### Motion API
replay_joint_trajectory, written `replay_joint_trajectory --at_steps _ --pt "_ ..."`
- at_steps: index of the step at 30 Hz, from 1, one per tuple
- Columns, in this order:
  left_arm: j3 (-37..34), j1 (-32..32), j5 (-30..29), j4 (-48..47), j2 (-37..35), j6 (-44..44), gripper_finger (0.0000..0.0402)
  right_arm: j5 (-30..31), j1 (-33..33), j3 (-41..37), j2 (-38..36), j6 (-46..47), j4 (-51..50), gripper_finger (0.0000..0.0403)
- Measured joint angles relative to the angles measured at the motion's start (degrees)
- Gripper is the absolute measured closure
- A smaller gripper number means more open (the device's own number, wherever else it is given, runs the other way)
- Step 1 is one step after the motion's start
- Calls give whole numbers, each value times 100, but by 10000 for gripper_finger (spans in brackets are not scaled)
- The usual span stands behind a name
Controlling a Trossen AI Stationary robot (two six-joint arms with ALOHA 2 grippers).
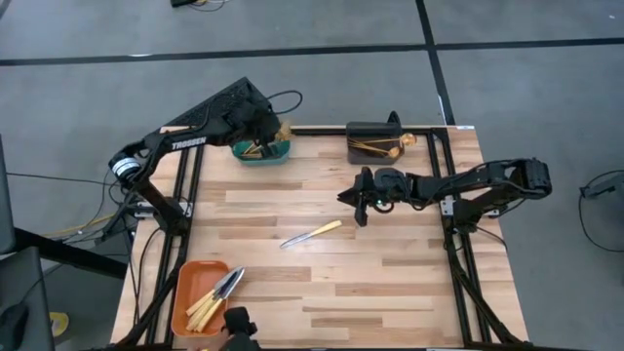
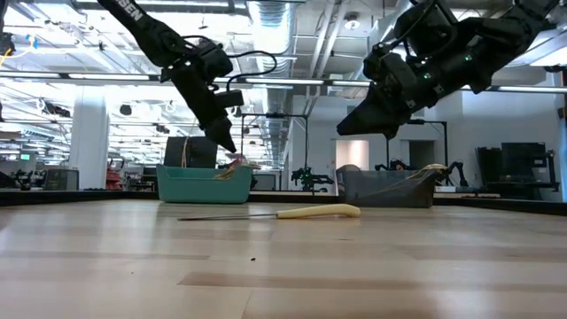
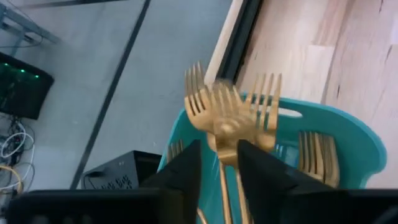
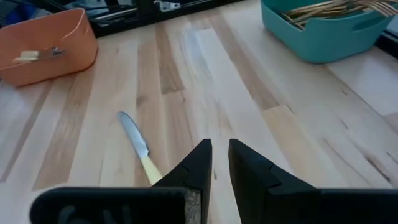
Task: Sort silverware by color (type)
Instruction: Put the yellow table knife into the orange bin
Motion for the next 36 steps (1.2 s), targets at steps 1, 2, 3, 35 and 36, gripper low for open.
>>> replay_joint_trajectory --at_steps 1,2,3,35,36 --pt "0 -2 -21 14 0 -9 298 1 0 0 0 2 -2 320" --pt "2 -13 -121 37 0 -75 283 5 0 0 0 2 -10 320" --pt "28 -49 -253 -3 0 -203 269 4 22 0 0 6 -51 320" --pt "365 -6958 -4549 -1717 -205 -8076 270 -45 874 1621 2788 -2506 -764 222" --pt "365 -6995 -4568 -1714 -204 -8184 270 -129 865 1646 2845 -2548 -890 224"
